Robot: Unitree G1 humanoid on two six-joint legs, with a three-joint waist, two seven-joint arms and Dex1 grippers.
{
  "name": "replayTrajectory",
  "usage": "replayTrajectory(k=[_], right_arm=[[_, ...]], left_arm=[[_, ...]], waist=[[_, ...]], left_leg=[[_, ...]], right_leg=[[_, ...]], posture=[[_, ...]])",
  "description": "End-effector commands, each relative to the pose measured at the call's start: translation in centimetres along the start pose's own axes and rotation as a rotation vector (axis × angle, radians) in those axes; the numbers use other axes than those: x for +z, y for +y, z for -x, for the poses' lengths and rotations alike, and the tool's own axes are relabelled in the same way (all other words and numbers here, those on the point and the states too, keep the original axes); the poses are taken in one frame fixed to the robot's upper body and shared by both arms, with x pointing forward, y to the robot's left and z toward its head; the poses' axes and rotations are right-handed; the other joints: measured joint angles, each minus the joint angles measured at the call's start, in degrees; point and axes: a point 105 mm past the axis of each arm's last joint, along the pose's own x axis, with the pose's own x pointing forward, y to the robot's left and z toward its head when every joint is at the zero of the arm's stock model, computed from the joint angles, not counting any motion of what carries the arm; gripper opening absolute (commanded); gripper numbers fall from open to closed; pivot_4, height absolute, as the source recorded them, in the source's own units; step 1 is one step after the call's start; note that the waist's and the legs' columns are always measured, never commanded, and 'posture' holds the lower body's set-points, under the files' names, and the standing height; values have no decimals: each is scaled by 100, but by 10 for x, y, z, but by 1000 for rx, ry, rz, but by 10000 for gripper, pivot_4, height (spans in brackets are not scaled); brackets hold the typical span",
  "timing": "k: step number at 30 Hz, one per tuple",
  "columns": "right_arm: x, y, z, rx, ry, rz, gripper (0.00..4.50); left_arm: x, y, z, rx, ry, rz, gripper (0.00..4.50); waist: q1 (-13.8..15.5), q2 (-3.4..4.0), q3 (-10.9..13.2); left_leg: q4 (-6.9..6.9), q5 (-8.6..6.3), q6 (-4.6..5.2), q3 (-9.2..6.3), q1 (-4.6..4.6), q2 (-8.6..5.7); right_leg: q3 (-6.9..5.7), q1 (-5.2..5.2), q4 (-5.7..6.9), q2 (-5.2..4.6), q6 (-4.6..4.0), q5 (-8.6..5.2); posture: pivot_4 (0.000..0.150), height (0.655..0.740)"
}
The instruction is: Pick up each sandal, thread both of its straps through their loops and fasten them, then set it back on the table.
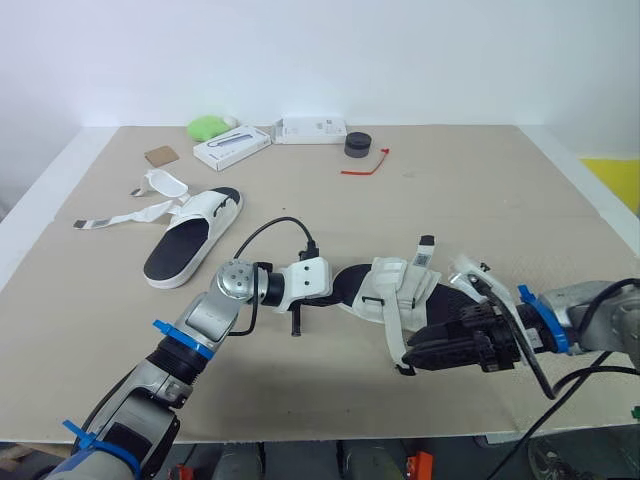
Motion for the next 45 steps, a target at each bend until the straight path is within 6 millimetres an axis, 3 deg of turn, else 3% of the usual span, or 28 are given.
replayTrajectory(k=[1,9,17,23,27,31,35,40,45], right_arm=[[1,-2,1,-34,-6,1,23616],[2,-11,7,-76,-8,-28,23616],[-7,-23,-6,-98,37,-43,23616],[19,-37,26,-172,-59,-30,23616],[36,-23,46,-100,-140,8,23616],[28,-34,51,-166,-115,-9,23616],[15,-41,44,-164,-80,-53,23616],[-3,-28,18,-72,-8,-69,23616],[-4,-26,6,-43,-6,-82,23616]], left_arm=[[-23,-23,-7,-81,90,58,0],[-9,-24,-6,-91,60,34,0],[-2,-21,-5,-86,51,23,0],[4,-23,-3,-91,36,23,0],[7,-21,-3,-88,27,29,0],[9,-19,-3,-84,23,31,0],[9,-18,-4,-81,19,31,0],[10,-16,-4,-74,18,29,0],[9,-15,-5,-73,21,34,0]], waist=[[0,0,0],[0,0,1],[0,0,2],[0,5,6],[6,13,11],[7,12,11],[7,13,11],[8,13,11],[10,14,12]], left_leg=[[0,0,0,0,-1,0],[-2,-2,2,0,-7,0],[-1,-2,3,0,-11,-1],[0,-2,2,0,-25,-2],[-2,-2,3,-1,-30,-1],[-3,-6,7,-1,-31,-2],[-1,-6,6,0,-31,-2],[0,-6,6,-1,-31,-2],[5,-5,6,-1,-35,-7]], right_leg=[[0,0,-1,0,1,-1],[0,-3,-4,-1,2,-4],[0,-7,-5,-1,3,-4],[0,-20,-7,-2,5,-1],[-2,-23,-8,-2,5,-3],[-2,-23,-9,-2,7,-8],[-2,-23,-10,-2,6,-8],[-2,-23,-10,-2,7,-6],[-2,-22,-10,-6,11,-4]], posture=[[1500,7400],[1500,7400],[1500,7400],[1500,7400],[1500,7400],[1500,7400],[1500,7400],[1500,7400],[1500,7400]])
